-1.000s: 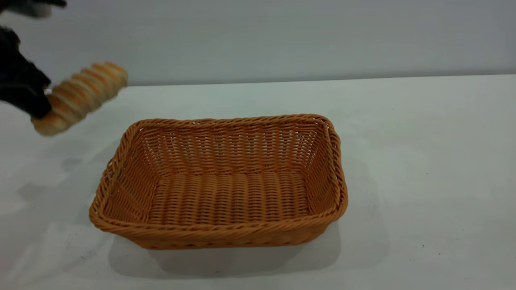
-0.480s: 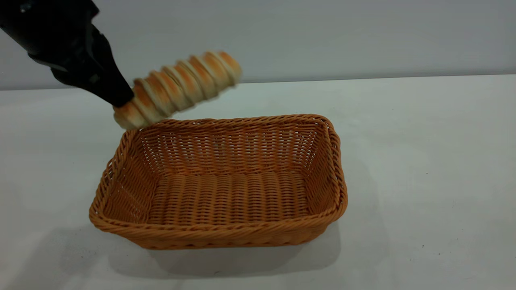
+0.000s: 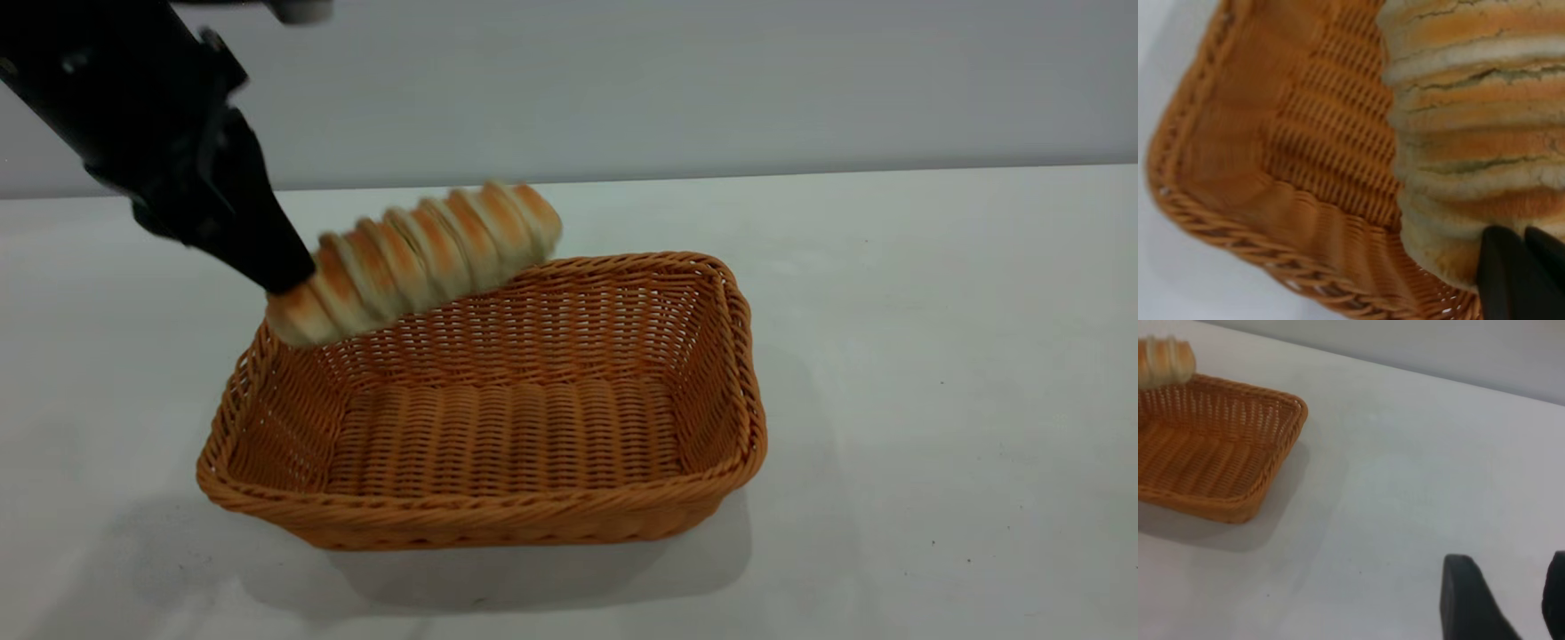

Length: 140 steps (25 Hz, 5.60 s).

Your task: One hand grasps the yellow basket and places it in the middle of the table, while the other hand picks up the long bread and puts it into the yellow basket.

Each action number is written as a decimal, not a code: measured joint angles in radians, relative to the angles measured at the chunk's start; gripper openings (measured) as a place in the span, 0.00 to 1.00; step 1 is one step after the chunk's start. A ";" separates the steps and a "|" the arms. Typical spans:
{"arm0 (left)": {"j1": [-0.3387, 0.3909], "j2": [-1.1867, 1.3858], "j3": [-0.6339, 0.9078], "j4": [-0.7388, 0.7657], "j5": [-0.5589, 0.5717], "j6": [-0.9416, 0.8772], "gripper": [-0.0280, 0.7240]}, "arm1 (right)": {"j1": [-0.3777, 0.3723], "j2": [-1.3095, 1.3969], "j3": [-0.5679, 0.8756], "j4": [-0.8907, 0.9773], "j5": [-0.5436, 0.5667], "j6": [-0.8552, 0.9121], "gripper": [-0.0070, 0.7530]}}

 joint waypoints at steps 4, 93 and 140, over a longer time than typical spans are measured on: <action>-0.007 0.045 0.000 -0.003 -0.001 0.011 0.04 | 0.000 0.000 0.000 0.000 0.000 0.002 0.43; -0.007 -1.462 0.160 0.338 0.500 -0.746 0.49 | 0.080 0.000 0.000 -0.042 0.126 0.108 0.36; -0.007 -1.731 0.540 0.307 0.510 -0.720 0.48 | 0.080 0.000 0.022 -0.064 0.111 0.078 0.36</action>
